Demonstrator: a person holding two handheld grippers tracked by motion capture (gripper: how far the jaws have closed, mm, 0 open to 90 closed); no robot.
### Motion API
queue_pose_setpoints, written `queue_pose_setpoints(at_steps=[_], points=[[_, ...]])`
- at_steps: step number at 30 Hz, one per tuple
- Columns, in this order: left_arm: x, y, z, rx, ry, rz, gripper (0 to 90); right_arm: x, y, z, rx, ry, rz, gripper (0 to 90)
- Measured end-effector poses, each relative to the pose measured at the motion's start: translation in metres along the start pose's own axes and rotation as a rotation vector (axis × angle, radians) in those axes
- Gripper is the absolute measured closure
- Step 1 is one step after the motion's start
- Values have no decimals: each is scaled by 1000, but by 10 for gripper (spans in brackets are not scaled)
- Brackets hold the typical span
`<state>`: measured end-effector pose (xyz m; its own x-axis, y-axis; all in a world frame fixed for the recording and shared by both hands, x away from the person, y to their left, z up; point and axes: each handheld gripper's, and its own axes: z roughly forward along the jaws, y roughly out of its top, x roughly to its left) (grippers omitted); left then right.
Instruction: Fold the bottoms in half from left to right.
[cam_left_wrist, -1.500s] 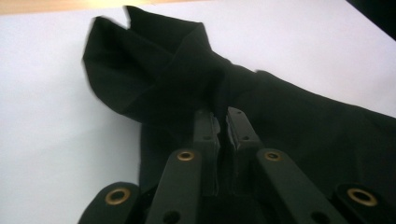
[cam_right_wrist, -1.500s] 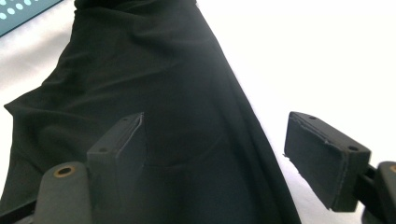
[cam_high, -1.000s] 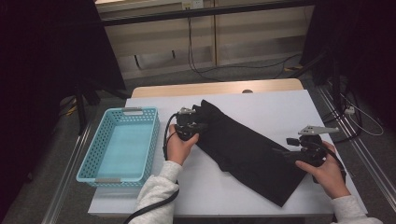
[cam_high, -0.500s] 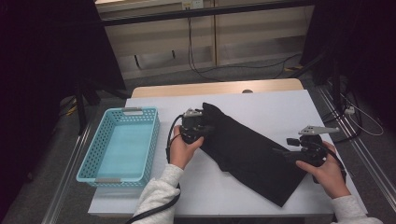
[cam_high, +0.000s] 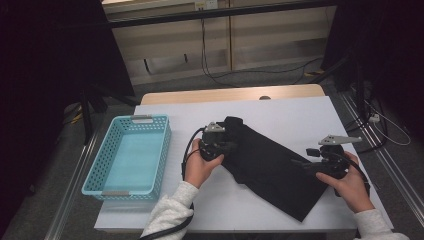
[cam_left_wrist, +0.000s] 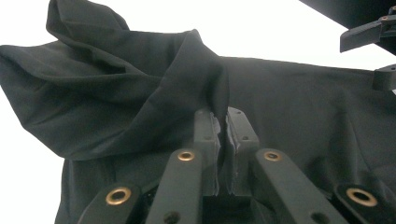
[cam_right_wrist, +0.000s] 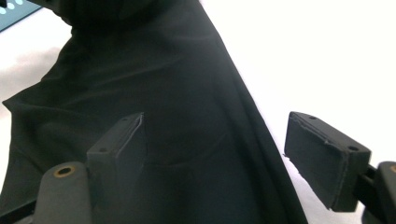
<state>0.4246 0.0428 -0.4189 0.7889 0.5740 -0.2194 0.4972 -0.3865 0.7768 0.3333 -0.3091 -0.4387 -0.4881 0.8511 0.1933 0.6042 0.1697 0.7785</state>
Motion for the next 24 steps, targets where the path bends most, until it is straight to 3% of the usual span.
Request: queue_pose_setpoints(at_steps=[14, 24], points=[[-12, -1, -2, -5, -49, 6, 845, 0, 0, -2, -8, -3, -2, 210], [-23, -5, -1, 15, -81, 43, 843, 0, 0, -1, -7, -8, -6, 210]])
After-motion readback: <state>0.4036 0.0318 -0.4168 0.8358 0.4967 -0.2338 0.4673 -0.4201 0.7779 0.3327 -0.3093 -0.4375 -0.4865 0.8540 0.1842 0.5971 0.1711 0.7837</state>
